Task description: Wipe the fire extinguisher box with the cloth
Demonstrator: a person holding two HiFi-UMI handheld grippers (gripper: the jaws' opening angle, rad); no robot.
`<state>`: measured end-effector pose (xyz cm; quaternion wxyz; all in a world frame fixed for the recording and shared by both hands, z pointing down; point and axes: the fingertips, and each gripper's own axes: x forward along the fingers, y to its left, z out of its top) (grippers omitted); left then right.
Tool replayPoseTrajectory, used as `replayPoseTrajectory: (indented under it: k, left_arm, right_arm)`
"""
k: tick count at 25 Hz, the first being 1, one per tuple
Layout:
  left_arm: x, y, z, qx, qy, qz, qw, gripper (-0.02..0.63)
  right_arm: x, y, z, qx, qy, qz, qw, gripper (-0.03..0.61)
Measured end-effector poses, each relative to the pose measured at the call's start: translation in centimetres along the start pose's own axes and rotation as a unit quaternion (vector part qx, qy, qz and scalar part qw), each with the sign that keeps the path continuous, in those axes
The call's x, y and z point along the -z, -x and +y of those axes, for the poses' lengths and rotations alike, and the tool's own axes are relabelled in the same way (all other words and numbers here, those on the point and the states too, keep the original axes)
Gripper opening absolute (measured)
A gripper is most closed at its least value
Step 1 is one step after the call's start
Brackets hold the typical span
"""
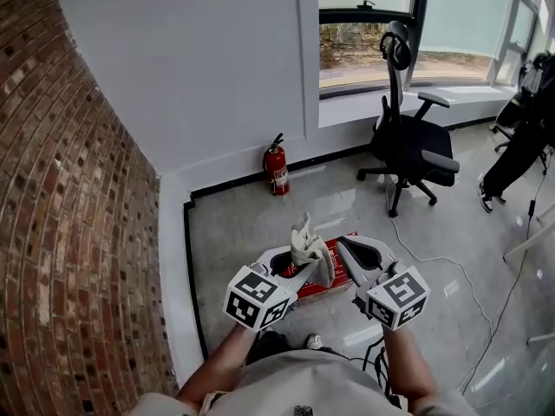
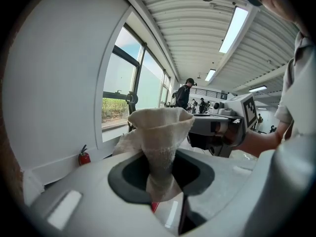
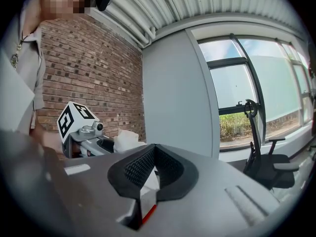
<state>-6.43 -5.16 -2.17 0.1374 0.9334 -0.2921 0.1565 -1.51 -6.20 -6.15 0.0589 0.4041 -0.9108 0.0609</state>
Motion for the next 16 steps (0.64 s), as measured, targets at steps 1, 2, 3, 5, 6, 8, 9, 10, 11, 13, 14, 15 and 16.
replayPoseTrajectory:
  k: [1,2,3,5,6,8,9,10,11,13,14,15,16]
  left_arm:
    - [0.0,0.0,-0.1,-0.001,-0.001,0.001,1.0,0.11]
    - [-0.1,0.0,-0.2,-0.002,-0.001,0.001,1.0,0.11]
    - [-0.1,0.0,-0.3,-0.002,-0.001,0.001,1.0,0.11]
    - [0.0,0.1,-0.6,-0.002,-0.002,0.003,1.0,0.11]
    - [0.1,0.1,-0.7,-0.002,-0.003,0.004,1.0,0.11]
    - [0.3,0.2,-1.0,-0.002,-0.004,0.004,1.0,0.11]
    - [0.3,0.2,-1.1,-0.003,-0.004,0.004,1.0,0.11]
    - [0.4,0.3,-1.1,-0.004,-0.004,0.004,1.0,0.11]
    - [0.4,0.3,-1.2,-0.006,-0.003,0.003,1.0,0.11]
    - [0.4,0.3,-1.3,-0.009,-0.002,0.003,1.0,0.11]
    - [0.4,0.3,-1.4,-0.01,-0.001,0.002,0.9999,0.11]
    - [0.4,0.3,-1.4,-0.011,-0.001,0.002,0.9999,0.11]
    - [0.4,0.3,-1.5,-0.012,-0.001,0.002,0.9999,0.11]
  right_arm:
    - [-0.1,0.1,0.0,-0.001,0.001,-0.001,1.0,0.025]
    - [-0.3,0.2,0.0,-0.001,0.001,-0.003,1.0,0.025]
    - [-0.4,0.4,0.0,-0.002,0.0,-0.005,1.0,0.025]
    - [-0.5,0.6,0.0,-0.002,-0.001,-0.009,1.0,0.025]
    - [-0.5,0.8,0.0,-0.002,-0.001,-0.011,1.0,0.025]
    - [-0.5,0.9,0.2,-0.003,0.0,-0.012,1.0,0.025]
    - [-0.5,1.0,0.2,-0.004,0.0,-0.012,1.0,0.025]
    - [-0.4,1.0,0.2,-0.005,0.0,-0.012,1.0,0.025]
    - [-0.4,1.1,0.2,-0.005,0.001,-0.012,1.0,0.025]
    - [-0.4,1.4,0.1,-0.007,0.001,-0.012,1.0,0.025]
    - [-0.4,1.5,0.1,-0.007,0.001,-0.013,1.0,0.025]
    - [-0.3,1.6,0.1,-0.007,0.001,-0.013,1.0,0.025]
    - [-0.3,1.8,0.0,-0.008,0.001,-0.013,1.0,0.025]
